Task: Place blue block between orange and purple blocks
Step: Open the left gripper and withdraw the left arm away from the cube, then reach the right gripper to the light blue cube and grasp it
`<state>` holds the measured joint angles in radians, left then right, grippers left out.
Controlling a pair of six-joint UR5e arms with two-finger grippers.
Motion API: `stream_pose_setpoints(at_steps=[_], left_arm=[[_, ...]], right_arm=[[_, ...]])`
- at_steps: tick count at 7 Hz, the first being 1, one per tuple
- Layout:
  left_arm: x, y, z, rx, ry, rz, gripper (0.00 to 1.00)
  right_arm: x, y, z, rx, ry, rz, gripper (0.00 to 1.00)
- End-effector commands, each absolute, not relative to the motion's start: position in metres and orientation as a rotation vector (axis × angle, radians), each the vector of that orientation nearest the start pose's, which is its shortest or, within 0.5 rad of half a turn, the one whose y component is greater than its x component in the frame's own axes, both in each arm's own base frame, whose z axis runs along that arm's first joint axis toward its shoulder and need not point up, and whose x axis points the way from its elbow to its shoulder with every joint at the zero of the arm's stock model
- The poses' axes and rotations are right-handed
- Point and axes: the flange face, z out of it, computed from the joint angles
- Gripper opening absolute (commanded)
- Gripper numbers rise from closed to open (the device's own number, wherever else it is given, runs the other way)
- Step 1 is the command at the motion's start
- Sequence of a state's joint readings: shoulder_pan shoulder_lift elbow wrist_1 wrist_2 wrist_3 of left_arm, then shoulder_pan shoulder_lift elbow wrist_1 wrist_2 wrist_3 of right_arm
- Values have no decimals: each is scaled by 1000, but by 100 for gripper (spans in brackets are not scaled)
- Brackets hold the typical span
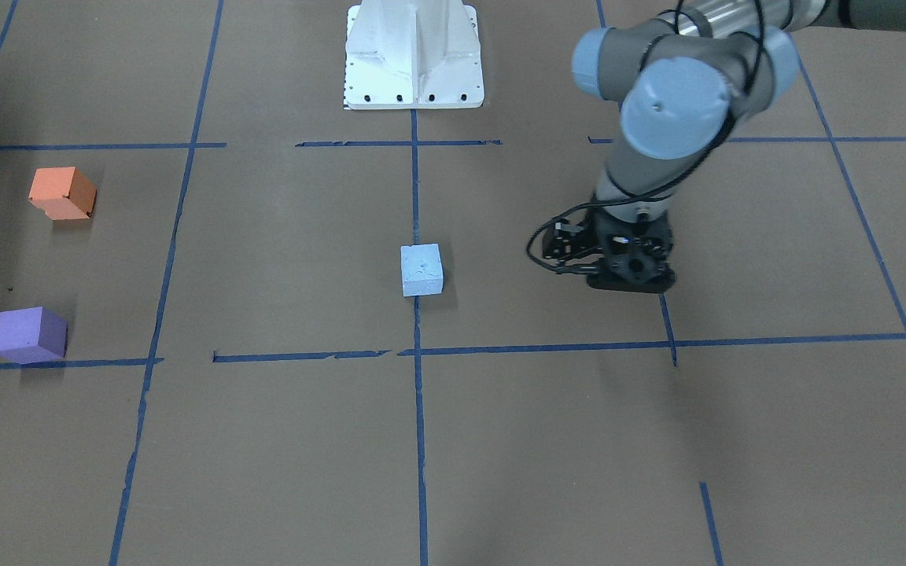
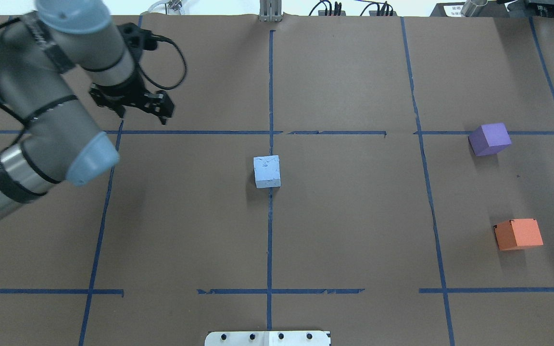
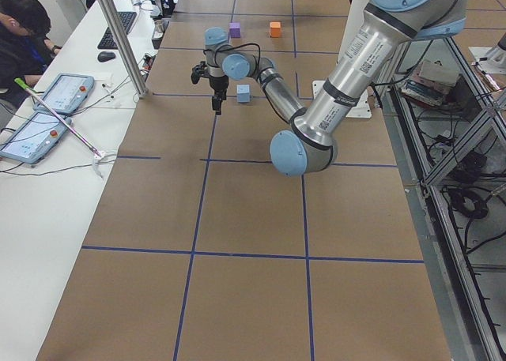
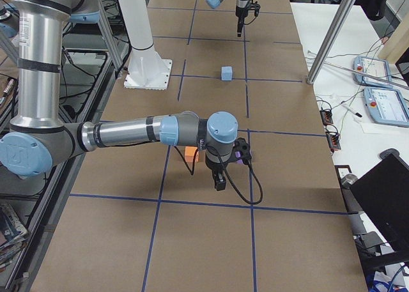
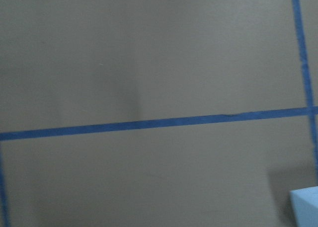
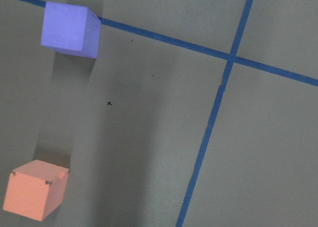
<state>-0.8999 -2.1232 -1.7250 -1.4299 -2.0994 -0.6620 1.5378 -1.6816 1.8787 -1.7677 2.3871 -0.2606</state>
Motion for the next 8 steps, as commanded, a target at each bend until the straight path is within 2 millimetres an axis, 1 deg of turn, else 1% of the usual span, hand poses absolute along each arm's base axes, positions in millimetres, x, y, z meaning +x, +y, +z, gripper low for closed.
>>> stream_pose_setpoints(at_steps=[1,2,3,4,5,6,7,8], left_arm=[[187,-573,406,129,732,299,100],[111,-567,464,126,734,328,100],[54,-552,508,122,726,318,100],[7,-528,547,111,715,301,100],[-47,-503,576,104,721,232,100],[-70,-460,617,55,758,158,100],[-77,-433,633,40,769,121,100],[-77,-433,632,40,770,116,100]], right_arm=[[-2,-461,521,86,-828,-242,100],[-36,-477,485,90,-837,-241,100],[-81,-492,445,83,-849,-238,100],[-132,-506,401,70,-858,-219,100],[-197,-510,355,68,-825,-184,100],[-276,-495,312,62,-803,-168,100],[-349,-471,277,60,-782,-133,100],[-412,-456,239,63,-777,-81,100]])
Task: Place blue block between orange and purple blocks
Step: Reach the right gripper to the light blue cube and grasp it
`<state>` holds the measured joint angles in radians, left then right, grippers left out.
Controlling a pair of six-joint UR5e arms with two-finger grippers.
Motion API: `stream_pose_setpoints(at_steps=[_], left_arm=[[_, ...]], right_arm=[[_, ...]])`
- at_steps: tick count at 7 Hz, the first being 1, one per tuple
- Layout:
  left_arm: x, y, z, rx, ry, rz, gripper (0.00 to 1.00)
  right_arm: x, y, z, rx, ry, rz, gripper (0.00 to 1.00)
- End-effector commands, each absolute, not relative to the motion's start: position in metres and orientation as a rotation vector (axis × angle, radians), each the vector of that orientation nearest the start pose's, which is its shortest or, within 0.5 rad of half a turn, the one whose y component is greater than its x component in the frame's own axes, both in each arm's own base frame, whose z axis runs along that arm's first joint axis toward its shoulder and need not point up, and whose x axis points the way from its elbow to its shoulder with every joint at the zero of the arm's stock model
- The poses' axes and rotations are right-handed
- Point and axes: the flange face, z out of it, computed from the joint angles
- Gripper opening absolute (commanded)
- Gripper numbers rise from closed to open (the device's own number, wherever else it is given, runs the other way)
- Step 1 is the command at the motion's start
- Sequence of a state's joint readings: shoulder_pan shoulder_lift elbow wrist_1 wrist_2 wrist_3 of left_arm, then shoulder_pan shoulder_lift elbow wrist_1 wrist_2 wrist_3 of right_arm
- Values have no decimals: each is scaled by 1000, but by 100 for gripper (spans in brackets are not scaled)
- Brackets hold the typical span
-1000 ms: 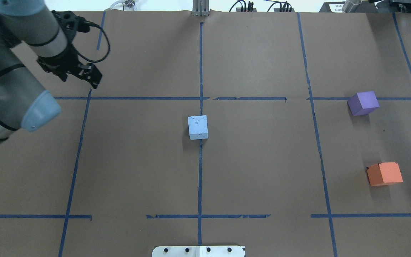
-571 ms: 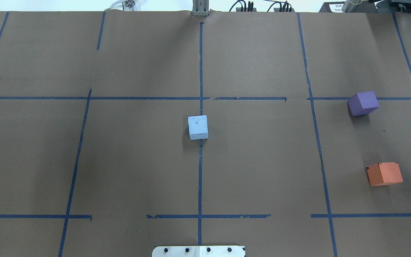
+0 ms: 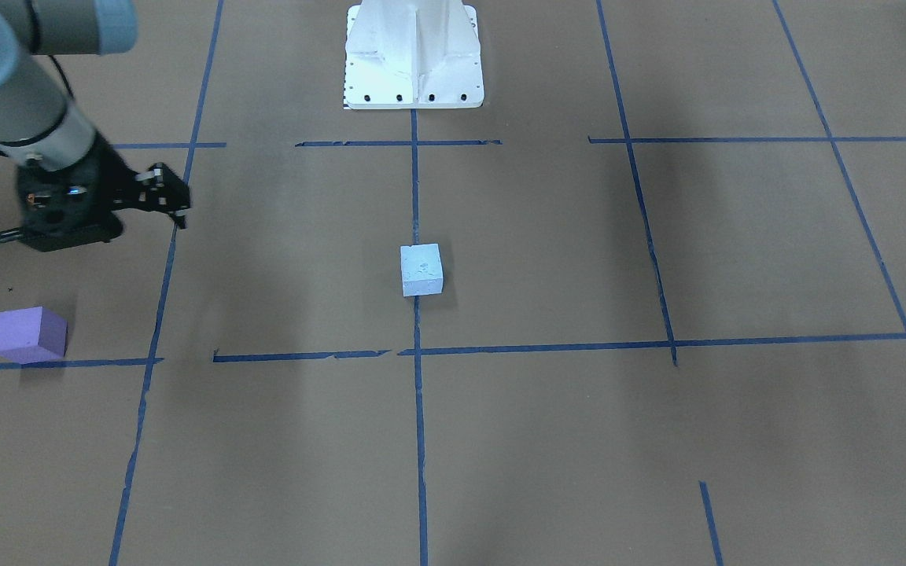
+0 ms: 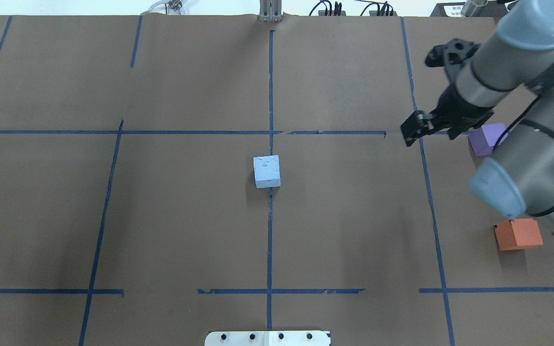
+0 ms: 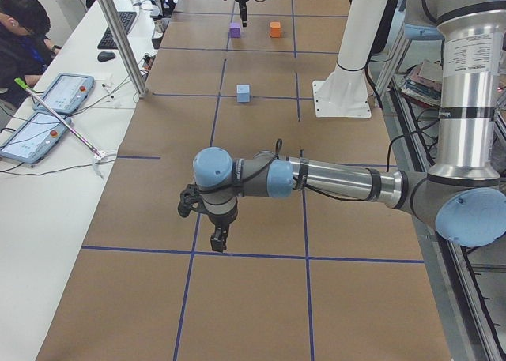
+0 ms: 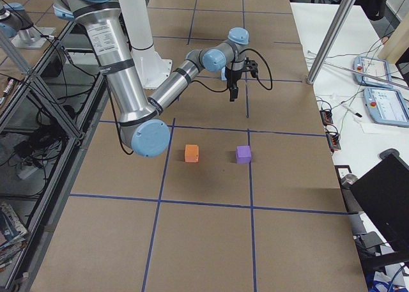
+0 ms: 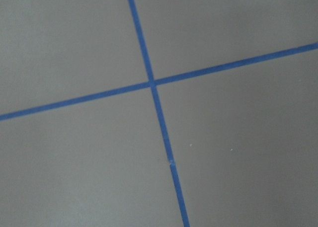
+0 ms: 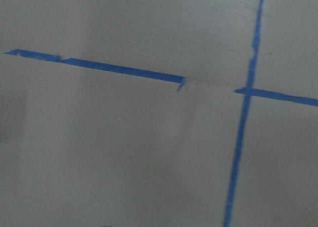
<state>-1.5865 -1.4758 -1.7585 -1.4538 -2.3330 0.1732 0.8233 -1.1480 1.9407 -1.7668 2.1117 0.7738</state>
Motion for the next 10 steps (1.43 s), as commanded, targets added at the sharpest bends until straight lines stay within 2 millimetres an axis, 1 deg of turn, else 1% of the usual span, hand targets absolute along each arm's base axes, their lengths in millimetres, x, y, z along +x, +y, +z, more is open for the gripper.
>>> stream_pose_setpoints(at_steps=[1,2,3,4,5,6,7,9,10], left_arm=[[-77,-435,631,43,770,118,100],[-77,-435,631,43,771,118,100],[-77,-435,630,45,771,118,100],[-77,-435,631,43,771,118,100],[-77,-435,630,45,771,118,100],[-77,-435,630,44,771,117,100],[-77,-435,631,43,772,116,100],[-77,-435,630,36,772,93,100],[-77,-435,629,41,771,93,100]], right_arm=[[-464,-449,203,58,-777,-31,100],[-511,-451,174,51,-762,2,100],[-554,-458,149,53,-763,25,100],[-592,-471,145,59,-800,44,100],[-621,-486,141,76,-801,60,100],[-628,-489,140,78,-789,47,100],[-631,-487,150,70,-777,40,100],[-630,-485,180,49,-742,34,100],[-635,-479,190,48,-729,15,100]])
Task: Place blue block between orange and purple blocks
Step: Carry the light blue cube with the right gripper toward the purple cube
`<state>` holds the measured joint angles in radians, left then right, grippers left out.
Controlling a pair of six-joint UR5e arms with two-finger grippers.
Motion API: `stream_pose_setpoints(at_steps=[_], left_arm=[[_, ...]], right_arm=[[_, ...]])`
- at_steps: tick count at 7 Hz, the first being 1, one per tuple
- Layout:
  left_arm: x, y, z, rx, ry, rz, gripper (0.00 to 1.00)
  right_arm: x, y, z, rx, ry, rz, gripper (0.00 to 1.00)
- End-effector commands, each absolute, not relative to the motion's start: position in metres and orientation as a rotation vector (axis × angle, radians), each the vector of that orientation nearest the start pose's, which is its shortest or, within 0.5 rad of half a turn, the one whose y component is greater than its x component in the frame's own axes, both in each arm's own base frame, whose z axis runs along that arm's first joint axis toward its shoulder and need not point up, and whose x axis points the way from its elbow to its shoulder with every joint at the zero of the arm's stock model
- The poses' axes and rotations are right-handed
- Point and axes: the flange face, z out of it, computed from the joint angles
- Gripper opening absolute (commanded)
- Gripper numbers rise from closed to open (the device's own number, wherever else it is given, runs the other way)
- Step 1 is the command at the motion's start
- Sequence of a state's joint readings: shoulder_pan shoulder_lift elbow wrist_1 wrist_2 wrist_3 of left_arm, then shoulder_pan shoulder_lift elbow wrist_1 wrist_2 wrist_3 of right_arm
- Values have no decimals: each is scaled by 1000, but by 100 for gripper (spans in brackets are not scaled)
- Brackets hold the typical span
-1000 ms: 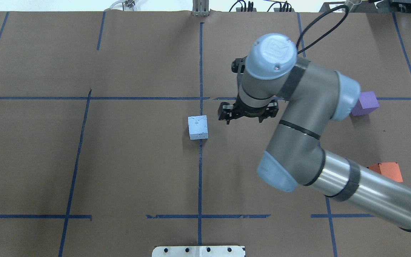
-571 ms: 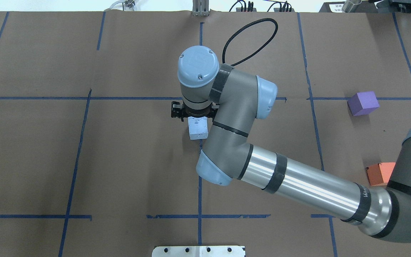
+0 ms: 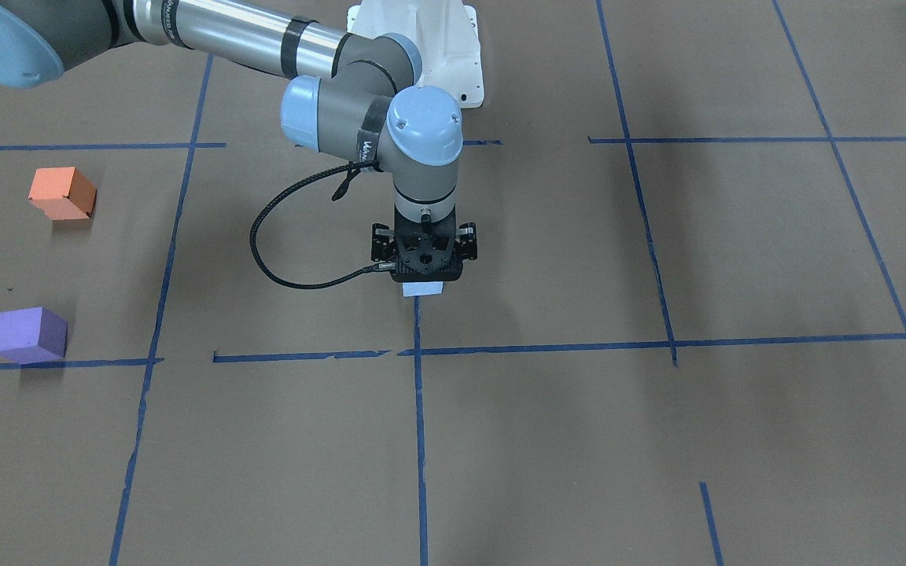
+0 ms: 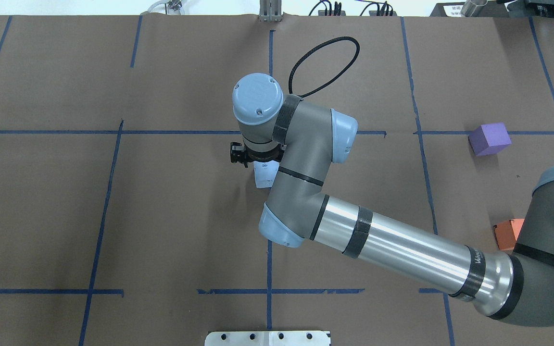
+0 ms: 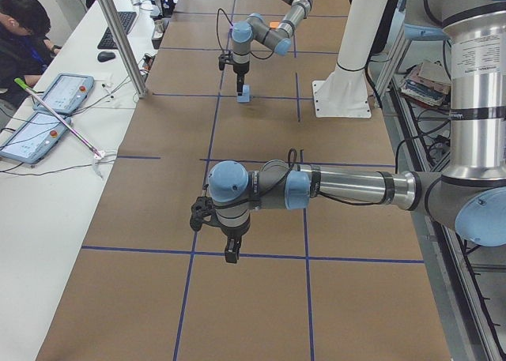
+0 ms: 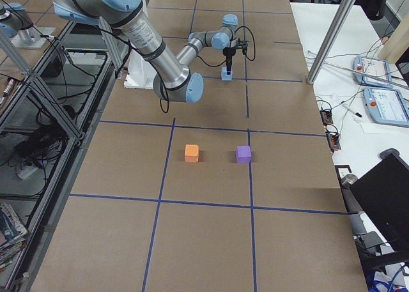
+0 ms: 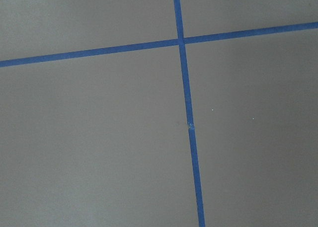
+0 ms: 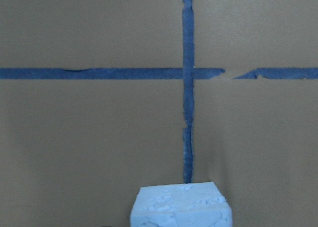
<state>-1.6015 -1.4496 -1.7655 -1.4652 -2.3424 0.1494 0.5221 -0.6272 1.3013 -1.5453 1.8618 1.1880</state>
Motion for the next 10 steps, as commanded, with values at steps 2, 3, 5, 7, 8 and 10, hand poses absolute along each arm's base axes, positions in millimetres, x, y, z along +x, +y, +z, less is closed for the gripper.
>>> stream_pose_setpoints(at_steps=[2,3,5,7,8,10], left_arm=[[-77,-435,629,41,771,93,100],[-77,-435,629,41,771,93,100],[-77,-435,629,41,771,93,100],[-77,-435,629,41,771,93,100],[-77,-435,629,42,771,95,100],[-77,-436,628,43,769,93,100]], right_arm=[[-644,-467,196,42,-719,-1,98],[-645,-467,189,42,-729,-4,61],[-639,-471,186,44,-731,6,10],[-585,-492,208,45,-709,53,10],[-523,-490,244,55,-699,36,10],[-396,-482,315,68,-678,-110,11]])
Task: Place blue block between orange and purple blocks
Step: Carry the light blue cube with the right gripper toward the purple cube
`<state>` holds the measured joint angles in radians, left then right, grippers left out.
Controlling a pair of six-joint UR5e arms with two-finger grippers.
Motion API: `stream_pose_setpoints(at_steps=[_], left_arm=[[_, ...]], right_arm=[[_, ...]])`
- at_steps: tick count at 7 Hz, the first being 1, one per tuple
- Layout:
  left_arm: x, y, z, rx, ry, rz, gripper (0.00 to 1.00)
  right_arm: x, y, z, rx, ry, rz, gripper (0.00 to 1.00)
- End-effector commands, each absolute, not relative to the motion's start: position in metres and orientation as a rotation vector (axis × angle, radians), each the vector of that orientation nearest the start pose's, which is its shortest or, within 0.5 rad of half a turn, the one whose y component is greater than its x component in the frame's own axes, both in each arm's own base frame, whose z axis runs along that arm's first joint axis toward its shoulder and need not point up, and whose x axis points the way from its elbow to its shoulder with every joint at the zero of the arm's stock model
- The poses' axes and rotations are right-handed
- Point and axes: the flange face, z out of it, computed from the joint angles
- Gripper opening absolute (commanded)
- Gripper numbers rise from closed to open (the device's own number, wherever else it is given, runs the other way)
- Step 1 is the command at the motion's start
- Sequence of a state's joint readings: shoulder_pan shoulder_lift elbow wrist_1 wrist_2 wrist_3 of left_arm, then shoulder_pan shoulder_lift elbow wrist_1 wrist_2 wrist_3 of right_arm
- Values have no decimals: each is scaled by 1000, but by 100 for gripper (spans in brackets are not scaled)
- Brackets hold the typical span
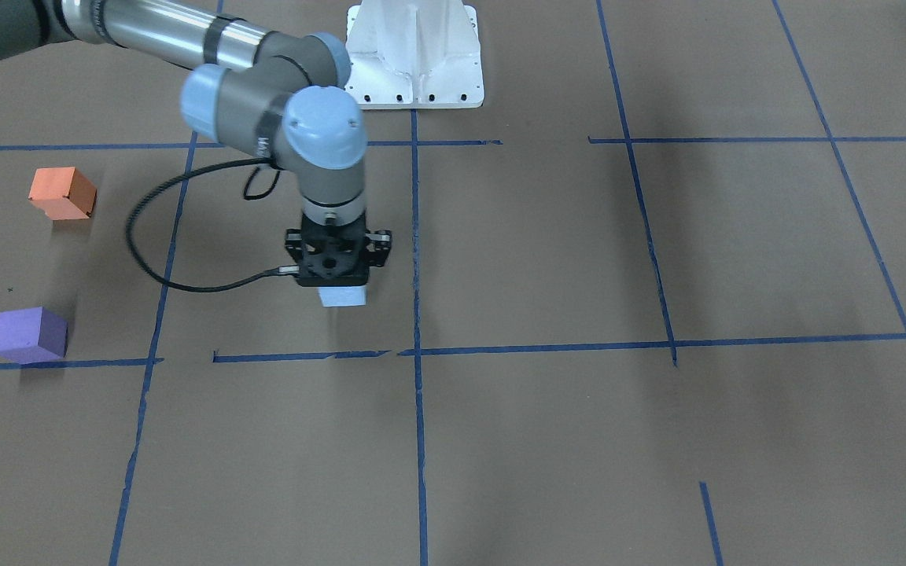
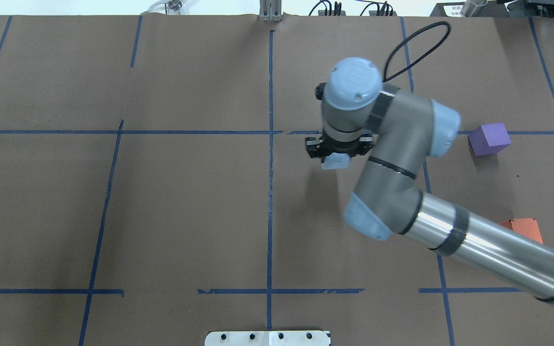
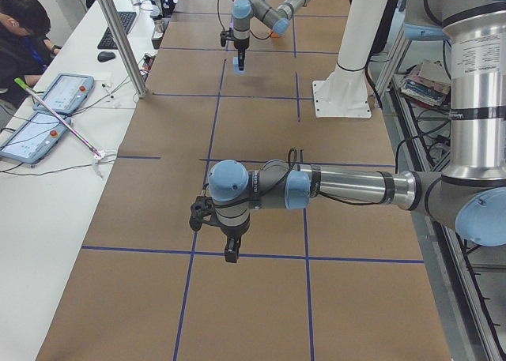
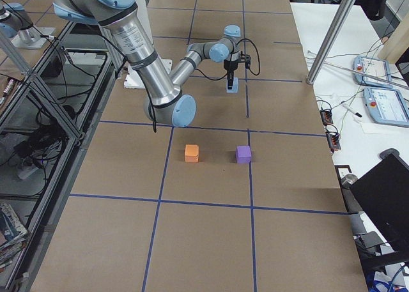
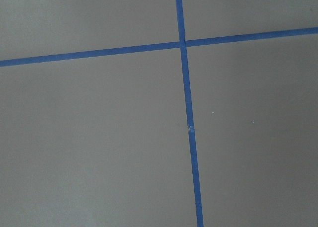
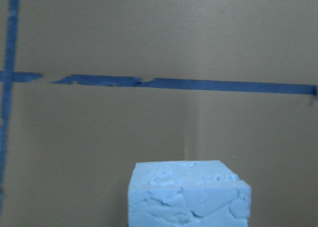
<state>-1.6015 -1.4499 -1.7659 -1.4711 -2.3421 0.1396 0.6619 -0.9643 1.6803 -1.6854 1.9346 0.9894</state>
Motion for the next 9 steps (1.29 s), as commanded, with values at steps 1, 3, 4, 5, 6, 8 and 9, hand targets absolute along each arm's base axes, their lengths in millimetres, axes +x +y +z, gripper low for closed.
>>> stream_pose_setpoints(at_steps=[1,3,4,5,6,8,9], left_arm=[[-77,-436,628,43,769,93,100],[-77,-436,628,43,769,92,100],[-77,-436,627,44,769,92,100],[-77,-436,628,43,769,92,100],[-77,-437,628,44,769,92,100],[-77,-437,627,45,769,93,100],[-77,-437,628,44,769,92,100]], right_arm=[[-341,-472,368,62,-644,-120,12],[-262,-461,448,41,-711,-83,12],[-238,-445,485,64,-740,-78,13],[-230,-436,511,39,-738,-74,13],[-228,-435,526,44,-743,-72,13],[-228,-434,569,52,-753,-71,27],[-229,-433,574,48,-748,-77,63]])
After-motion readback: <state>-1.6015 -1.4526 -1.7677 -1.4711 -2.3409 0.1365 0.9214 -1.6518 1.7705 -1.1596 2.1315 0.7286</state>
